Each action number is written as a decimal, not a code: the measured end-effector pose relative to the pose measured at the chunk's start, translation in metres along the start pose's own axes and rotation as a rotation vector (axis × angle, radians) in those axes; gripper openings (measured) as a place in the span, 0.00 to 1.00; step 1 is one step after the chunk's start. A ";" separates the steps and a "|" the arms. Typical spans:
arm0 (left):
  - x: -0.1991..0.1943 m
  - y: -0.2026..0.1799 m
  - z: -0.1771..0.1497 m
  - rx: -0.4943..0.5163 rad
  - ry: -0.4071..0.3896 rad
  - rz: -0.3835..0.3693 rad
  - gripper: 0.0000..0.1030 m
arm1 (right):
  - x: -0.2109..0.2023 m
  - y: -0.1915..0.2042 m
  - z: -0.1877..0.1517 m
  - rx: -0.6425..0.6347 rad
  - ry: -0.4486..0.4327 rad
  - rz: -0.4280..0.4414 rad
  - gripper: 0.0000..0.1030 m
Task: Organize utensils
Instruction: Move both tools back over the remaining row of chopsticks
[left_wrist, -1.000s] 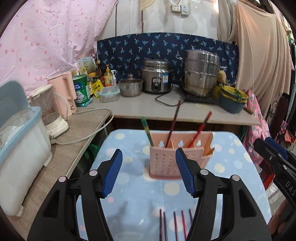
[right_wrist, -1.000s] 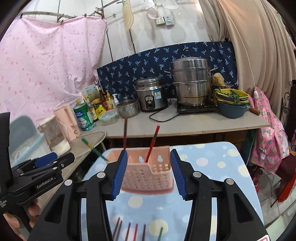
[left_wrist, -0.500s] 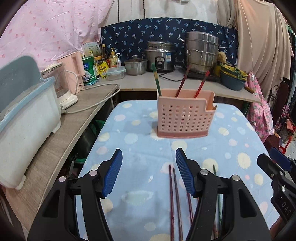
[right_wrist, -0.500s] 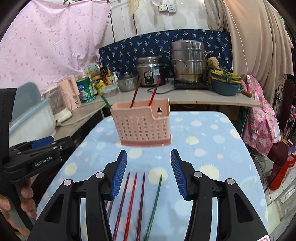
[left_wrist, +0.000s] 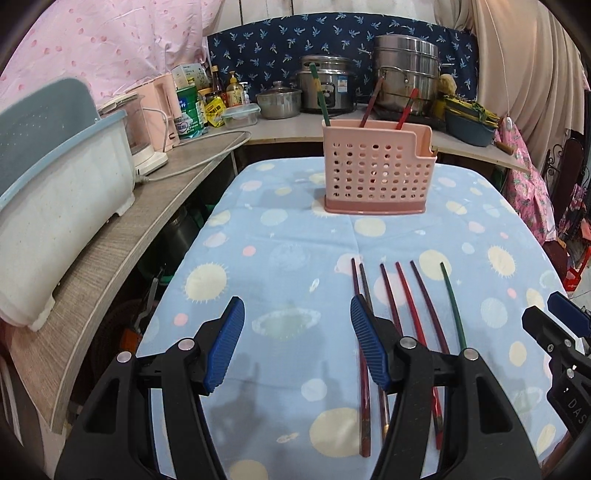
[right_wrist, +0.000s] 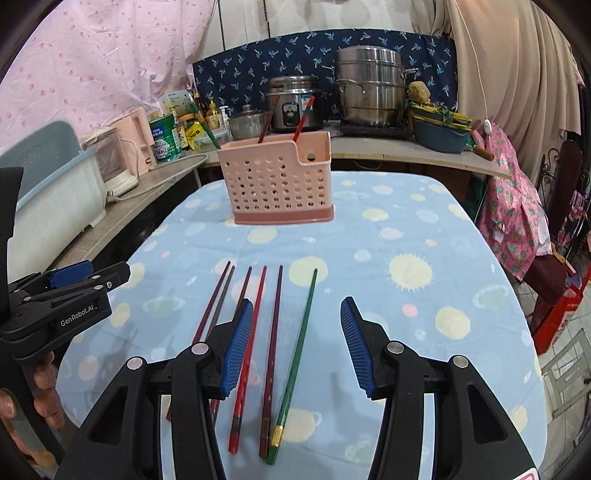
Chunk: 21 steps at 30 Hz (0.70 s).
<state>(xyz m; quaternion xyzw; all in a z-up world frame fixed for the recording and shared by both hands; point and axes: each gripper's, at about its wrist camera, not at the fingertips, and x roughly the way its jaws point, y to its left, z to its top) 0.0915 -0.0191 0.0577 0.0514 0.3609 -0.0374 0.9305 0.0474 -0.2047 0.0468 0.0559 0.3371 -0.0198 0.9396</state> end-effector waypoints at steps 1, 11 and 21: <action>0.000 0.000 -0.004 -0.002 0.005 -0.001 0.55 | 0.000 0.000 -0.003 0.001 0.007 0.000 0.47; 0.004 -0.002 -0.031 0.011 0.055 0.001 0.55 | -0.001 0.005 -0.030 -0.020 0.050 -0.020 0.47; 0.012 -0.006 -0.054 0.011 0.115 -0.015 0.55 | 0.005 0.006 -0.050 -0.014 0.096 -0.025 0.47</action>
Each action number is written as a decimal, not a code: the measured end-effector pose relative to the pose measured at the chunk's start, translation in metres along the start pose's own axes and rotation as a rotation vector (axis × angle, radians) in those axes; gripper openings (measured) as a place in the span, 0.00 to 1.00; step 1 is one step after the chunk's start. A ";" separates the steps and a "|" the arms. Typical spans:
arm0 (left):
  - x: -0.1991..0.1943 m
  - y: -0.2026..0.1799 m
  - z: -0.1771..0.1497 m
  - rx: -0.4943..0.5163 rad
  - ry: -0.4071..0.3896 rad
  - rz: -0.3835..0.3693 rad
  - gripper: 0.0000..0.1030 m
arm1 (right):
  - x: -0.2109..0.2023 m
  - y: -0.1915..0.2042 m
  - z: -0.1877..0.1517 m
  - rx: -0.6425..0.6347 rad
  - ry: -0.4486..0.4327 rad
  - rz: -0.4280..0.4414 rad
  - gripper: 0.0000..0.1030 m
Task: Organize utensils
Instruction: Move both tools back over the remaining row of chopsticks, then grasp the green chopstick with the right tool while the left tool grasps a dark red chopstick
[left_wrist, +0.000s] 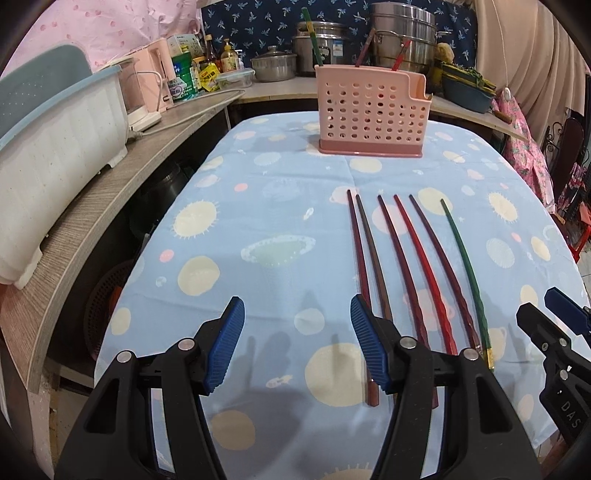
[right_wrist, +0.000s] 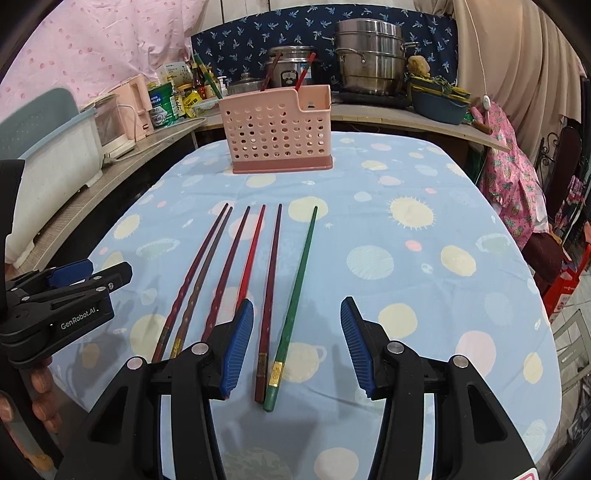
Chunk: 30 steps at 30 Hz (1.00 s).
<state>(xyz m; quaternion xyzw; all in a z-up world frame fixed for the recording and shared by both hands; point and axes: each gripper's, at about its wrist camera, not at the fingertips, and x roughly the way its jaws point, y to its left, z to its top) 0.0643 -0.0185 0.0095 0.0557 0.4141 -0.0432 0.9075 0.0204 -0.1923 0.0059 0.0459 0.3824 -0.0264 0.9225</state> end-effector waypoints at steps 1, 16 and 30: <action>0.001 -0.001 -0.002 0.001 0.005 -0.002 0.55 | 0.001 0.000 -0.002 0.001 0.006 0.000 0.47; 0.015 -0.008 -0.023 0.005 0.072 -0.023 0.55 | 0.019 -0.001 -0.026 0.007 0.065 -0.004 0.45; 0.021 -0.012 -0.031 0.003 0.102 -0.032 0.55 | 0.030 0.000 -0.034 0.003 0.094 -0.005 0.31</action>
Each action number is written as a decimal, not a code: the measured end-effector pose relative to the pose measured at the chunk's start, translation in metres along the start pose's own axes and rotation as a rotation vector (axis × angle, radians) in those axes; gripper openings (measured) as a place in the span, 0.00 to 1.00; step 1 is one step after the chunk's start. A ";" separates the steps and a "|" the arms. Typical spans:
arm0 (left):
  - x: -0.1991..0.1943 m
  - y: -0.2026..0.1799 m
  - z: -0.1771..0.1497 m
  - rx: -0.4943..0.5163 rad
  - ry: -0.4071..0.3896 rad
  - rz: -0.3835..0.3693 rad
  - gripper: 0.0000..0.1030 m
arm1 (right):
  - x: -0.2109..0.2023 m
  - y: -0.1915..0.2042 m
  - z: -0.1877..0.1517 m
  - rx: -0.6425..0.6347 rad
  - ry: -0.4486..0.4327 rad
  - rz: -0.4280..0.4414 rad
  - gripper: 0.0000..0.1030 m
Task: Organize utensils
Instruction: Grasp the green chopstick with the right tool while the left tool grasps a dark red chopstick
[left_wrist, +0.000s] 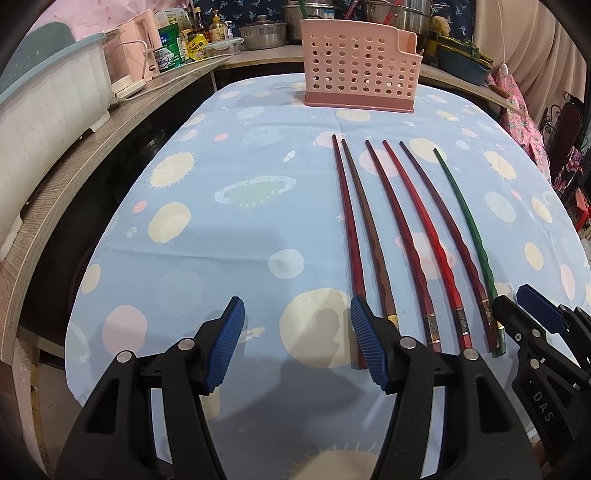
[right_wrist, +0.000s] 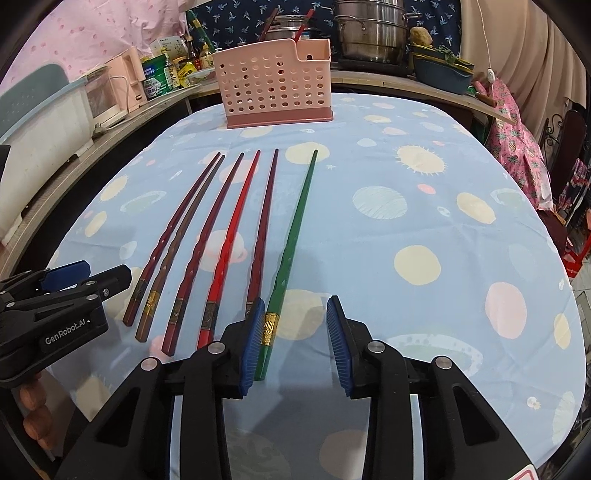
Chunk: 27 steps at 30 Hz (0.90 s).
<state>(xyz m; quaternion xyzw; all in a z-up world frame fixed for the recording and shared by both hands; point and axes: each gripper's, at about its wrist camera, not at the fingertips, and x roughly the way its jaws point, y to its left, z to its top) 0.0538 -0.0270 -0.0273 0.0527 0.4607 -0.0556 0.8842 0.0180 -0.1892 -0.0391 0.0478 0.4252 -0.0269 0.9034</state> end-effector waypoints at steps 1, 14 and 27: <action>0.000 0.000 0.000 -0.001 0.001 0.000 0.55 | 0.000 0.001 0.000 -0.003 -0.001 -0.001 0.31; 0.003 0.000 -0.003 -0.009 0.022 -0.012 0.55 | 0.001 0.002 -0.006 -0.023 -0.001 -0.019 0.20; 0.000 -0.002 -0.001 -0.022 0.027 -0.037 0.60 | 0.001 -0.001 -0.006 -0.019 -0.002 -0.020 0.16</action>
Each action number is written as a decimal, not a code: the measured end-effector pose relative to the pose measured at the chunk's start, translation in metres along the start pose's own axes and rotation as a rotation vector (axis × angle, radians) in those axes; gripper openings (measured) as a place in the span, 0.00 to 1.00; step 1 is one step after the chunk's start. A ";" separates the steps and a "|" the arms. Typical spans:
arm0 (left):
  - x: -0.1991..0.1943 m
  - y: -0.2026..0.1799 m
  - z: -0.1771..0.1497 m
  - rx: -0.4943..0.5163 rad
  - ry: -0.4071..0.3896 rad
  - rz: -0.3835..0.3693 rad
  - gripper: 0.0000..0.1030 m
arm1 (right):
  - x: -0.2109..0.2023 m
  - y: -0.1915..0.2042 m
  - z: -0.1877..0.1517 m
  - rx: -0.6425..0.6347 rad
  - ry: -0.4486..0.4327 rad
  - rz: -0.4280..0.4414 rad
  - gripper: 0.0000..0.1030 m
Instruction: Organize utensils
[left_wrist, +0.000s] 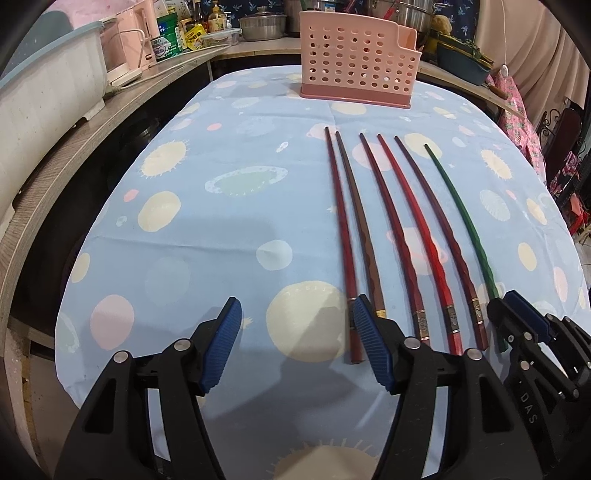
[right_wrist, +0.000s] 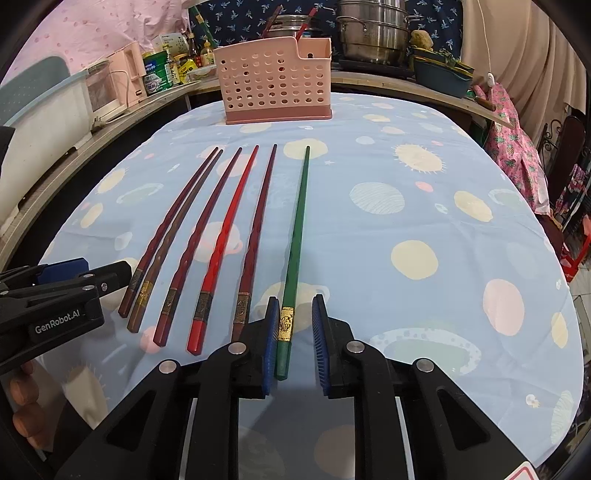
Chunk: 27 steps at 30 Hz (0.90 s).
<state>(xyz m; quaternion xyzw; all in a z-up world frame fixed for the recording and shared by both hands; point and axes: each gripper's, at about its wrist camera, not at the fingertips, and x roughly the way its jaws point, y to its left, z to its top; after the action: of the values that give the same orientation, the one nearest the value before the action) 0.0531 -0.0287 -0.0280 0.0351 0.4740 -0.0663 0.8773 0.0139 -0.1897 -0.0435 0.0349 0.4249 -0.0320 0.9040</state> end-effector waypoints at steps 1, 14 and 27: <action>-0.001 0.000 0.001 0.000 -0.002 -0.002 0.60 | 0.000 0.000 0.000 0.000 0.000 0.001 0.16; 0.013 -0.003 -0.004 0.006 0.020 0.012 0.60 | 0.000 0.000 0.000 0.001 -0.001 0.001 0.16; 0.009 -0.004 -0.003 0.022 0.017 -0.028 0.11 | -0.001 -0.001 0.000 0.006 0.001 0.007 0.11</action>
<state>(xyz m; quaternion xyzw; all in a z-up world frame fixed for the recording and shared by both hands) 0.0544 -0.0330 -0.0372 0.0388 0.4810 -0.0834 0.8719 0.0133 -0.1908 -0.0427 0.0392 0.4251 -0.0298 0.9038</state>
